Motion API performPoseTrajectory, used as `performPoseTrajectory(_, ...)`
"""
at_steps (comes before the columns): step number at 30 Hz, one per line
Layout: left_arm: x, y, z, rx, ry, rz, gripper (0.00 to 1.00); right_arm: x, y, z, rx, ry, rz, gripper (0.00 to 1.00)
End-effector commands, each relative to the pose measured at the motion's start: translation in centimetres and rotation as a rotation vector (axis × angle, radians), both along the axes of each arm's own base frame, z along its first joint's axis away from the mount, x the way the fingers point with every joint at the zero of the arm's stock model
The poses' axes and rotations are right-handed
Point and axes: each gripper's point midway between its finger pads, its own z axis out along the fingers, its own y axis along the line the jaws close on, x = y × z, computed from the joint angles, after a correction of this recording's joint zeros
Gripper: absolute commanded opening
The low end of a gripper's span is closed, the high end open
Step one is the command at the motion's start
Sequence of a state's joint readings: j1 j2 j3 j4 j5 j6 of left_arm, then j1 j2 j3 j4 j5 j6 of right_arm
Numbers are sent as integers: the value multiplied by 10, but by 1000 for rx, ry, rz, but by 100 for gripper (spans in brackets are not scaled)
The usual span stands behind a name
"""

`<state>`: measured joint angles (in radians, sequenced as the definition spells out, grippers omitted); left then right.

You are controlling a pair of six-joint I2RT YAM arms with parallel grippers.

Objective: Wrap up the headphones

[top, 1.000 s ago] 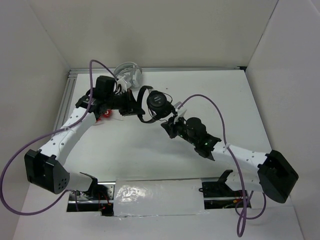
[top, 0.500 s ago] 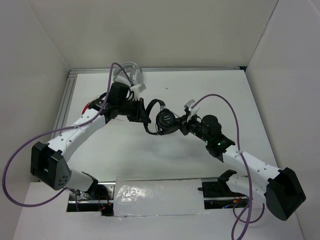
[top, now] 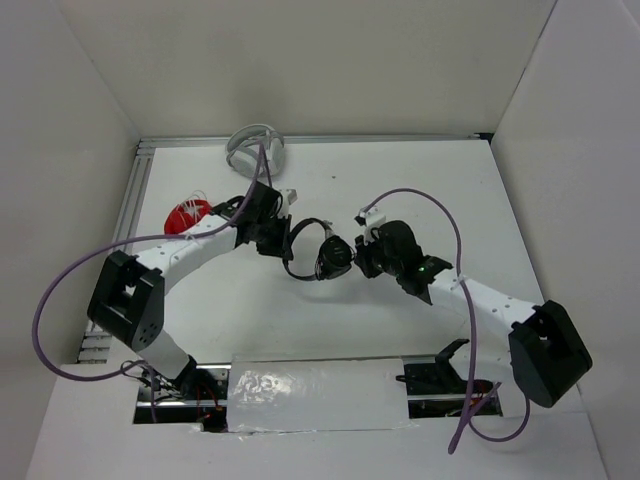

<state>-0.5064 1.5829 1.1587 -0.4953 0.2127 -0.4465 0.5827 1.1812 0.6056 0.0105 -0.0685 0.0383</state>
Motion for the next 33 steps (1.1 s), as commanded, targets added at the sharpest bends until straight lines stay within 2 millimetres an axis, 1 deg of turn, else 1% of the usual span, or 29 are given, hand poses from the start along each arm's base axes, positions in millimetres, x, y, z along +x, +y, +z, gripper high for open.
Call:
performPoseTrajectory(1,12,8,-12,67,-41,-13,0,11,-14,2,-40,44,-131,18)
performPoseTrajectory(3,11,4,-20,62,-26,-46,0,15,-15,0,-45,53,-150,18)
performPoseTrajectory(5,13,0,-25,63,-35,-76,0,14,-12,-1,-48,66,-130,19)
performPoseTrajectory(7,14,-4,-35,73,-20,-98,0,15,-9,-4,-56,83,-123,21)
performPoseTrajectory(8,13,-3,-40,96,-7,-93,0,15,-11,-7,-65,95,-134,21)
performPoseTrajectory(9,16,1,-49,149,-3,-81,0,19,-12,-9,-81,109,-155,28)
performPoseTrajectory(10,16,2,-54,173,1,-79,0,17,-17,-15,-112,135,-173,32)
performPoseTrajectory(11,15,4,-60,202,13,-80,0,18,-18,-18,-128,149,-178,33)
performPoseTrajectory(12,18,6,-66,227,19,-72,0,21,-17,-22,-140,162,-188,32)
performPoseTrajectory(14,19,3,-73,242,37,-77,0,21,-20,-28,-164,184,-196,32)
performPoseTrajectory(17,19,1,-76,265,44,-83,0,21,-18,-34,-171,207,-198,32)
performPoseTrajectory(19,19,1,-77,286,42,-76,0,22,-17,-35,-172,212,-196,32)
performPoseTrajectory(20,22,-1,-75,291,37,-69,0,22,-17,-37,-177,221,-196,32)
performPoseTrajectory(22,17,-2,-75,301,67,-60,0,21,-17,-38,-180,236,-207,32)
performPoseTrajectory(23,23,0,-74,332,55,-44,0,22,-17,-37,-179,240,-212,31)
performPoseTrajectory(26,24,2,-75,381,60,-27,0,23,-18,-36,-180,236,-225,32)
performPoseTrajectory(27,19,7,-76,405,91,1,7,23,-20,-35,-178,240,-240,32)
performPoseTrajectory(28,23,11,-75,460,90,43,36,25,-22,-30,-176,233,-266,32)
performPoseTrajectory(29,23,11,-75,457,93,55,36,24,-22,-31,-178,237,-265,32)
performPoseTrajectory(30,20,13,-75,487,108,59,45,25,-23,-29,-173,235,-276,31)
performPoseTrajectory(31,20,16,-75,511,104,75,68,27,-25,-24,-167,227,-304,31)
performPoseTrajectory(32,20,16,-73,516,107,86,76,27,-27,-23,-170,228,-318,31)
performPoseTrajectory(33,19,15,-71,523,108,86,87,28,-30,-20,-171,220,-342,32)
